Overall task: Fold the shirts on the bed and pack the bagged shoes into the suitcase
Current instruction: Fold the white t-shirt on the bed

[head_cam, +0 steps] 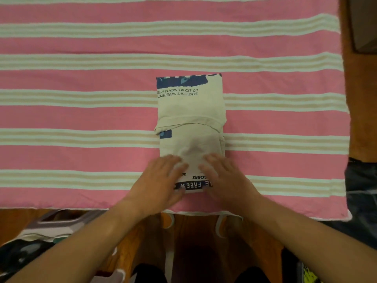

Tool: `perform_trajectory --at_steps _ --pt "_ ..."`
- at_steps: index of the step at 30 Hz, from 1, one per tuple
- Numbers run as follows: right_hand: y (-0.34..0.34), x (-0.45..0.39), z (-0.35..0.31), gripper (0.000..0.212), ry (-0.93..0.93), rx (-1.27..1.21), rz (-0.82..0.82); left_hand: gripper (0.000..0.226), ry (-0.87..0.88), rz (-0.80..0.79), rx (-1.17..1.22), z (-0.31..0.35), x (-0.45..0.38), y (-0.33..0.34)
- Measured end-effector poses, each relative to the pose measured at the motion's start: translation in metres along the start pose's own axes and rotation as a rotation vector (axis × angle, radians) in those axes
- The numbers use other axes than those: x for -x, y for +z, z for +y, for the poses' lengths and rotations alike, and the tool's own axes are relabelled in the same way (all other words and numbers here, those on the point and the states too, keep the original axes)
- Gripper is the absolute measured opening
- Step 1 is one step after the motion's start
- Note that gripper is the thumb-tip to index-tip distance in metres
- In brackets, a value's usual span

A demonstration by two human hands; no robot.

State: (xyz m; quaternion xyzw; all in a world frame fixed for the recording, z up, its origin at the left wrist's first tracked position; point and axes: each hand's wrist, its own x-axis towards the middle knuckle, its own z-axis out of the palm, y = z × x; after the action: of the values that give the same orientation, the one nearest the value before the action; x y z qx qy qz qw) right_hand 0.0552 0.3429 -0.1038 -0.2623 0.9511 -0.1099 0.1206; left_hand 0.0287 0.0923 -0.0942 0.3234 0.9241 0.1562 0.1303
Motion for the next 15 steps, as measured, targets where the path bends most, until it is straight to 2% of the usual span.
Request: perform_trajectory --at_steps 1,3,5,7,9,11,13,15 --pt "0.006 0.005 0.005 0.077 -0.085 0.045 -0.15 0.07 0.113 -0.186 -0.103 -0.005 0.004 0.007" --pt "0.017 0.01 0.016 0.095 -0.14 0.168 -0.365 0.079 0.203 -0.461 -0.303 -0.016 0.009 0.026" --pt "0.023 0.009 0.018 0.082 -0.099 0.219 -0.431 0.078 0.204 -0.492 -0.383 -0.017 0.005 0.035" --pt "0.026 0.001 0.014 0.057 -0.045 0.209 -0.368 0.068 0.147 -0.427 -0.354 -0.011 -0.006 0.034" --pt "0.017 -0.009 0.007 0.043 0.008 0.104 -0.306 0.049 0.045 -0.337 -0.174 0.001 -0.017 0.025" --pt "-0.009 -0.017 0.003 0.032 0.106 -0.091 -0.316 0.034 -0.169 -0.317 0.047 0.009 -0.022 0.008" --pt "-0.04 -0.02 0.005 0.018 0.117 -0.193 -0.495 0.02 -0.31 -0.431 0.329 0.008 -0.016 -0.016" --pt "-0.07 -0.019 0.005 0.011 0.189 -0.37 -0.621 0.02 -0.367 -0.552 0.604 -0.003 -0.011 -0.04"
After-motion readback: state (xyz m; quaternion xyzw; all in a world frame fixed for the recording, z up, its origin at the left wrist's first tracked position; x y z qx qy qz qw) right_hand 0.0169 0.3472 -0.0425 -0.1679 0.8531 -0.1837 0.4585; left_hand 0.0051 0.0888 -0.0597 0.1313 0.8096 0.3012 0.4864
